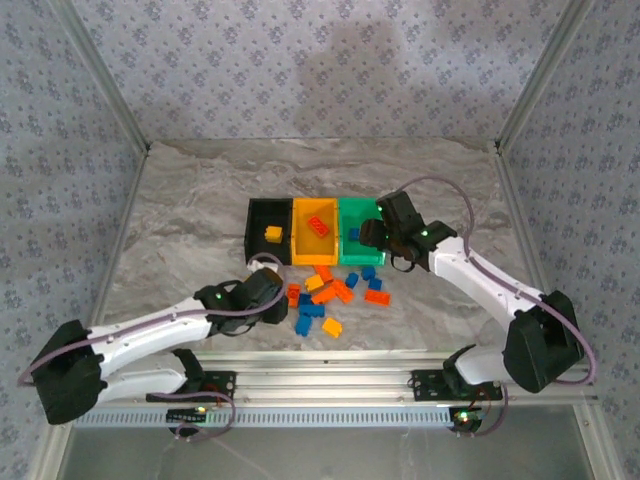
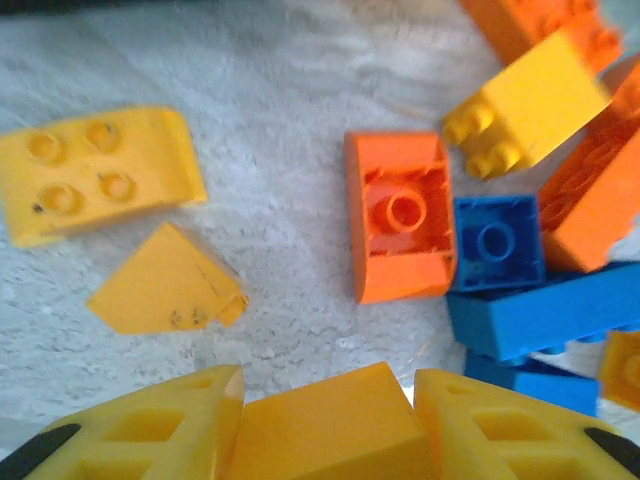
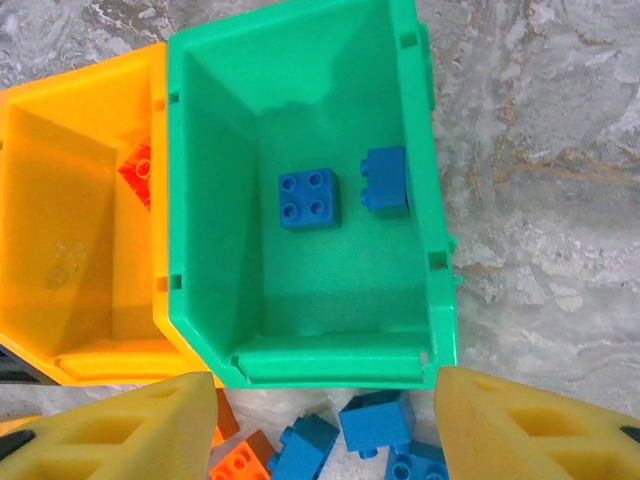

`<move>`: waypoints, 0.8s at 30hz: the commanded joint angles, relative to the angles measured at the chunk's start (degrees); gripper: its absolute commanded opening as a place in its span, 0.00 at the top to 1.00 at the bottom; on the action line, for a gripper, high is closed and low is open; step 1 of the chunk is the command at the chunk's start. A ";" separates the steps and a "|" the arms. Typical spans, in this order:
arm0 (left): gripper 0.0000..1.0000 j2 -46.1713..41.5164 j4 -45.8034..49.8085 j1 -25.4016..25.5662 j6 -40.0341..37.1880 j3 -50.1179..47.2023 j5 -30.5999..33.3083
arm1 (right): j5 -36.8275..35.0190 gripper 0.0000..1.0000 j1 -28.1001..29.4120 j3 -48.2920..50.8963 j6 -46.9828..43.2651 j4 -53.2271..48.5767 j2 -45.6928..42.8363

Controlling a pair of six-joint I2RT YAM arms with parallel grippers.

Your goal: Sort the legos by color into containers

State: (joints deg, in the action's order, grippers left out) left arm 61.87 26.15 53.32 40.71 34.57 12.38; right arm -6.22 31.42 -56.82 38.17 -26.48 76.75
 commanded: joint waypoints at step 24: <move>0.44 36.12 -2.84 -24.66 -9.05 37.47 -3.15 | 2.79 0.38 2.42 13.16 3.75 -3.38 -13.94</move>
State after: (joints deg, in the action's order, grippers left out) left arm 97.84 22.68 28.60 32.25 68.79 10.44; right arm -4.29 33.43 -44.93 41.01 -27.77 64.34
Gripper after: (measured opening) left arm 0.549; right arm 0.615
